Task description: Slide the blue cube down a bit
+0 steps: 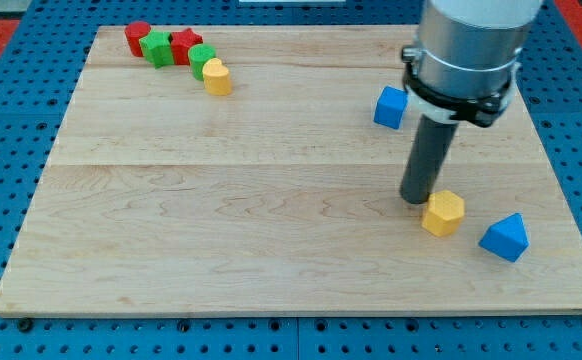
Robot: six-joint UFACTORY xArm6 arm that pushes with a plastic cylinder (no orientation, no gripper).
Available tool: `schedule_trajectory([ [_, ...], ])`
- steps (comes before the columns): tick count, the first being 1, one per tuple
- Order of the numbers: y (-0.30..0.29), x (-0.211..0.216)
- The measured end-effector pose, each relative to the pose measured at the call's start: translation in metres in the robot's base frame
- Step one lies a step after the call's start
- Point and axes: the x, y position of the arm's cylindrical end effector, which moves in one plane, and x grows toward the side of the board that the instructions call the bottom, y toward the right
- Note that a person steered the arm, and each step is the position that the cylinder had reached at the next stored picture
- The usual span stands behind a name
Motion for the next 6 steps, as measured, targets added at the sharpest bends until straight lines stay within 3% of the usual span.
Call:
schedule_trajectory([
  [3,0.044,-0.091],
  [4,0.033,-0.159],
  [5,-0.036,-0.155],
  [6,-0.051,-0.084],
])
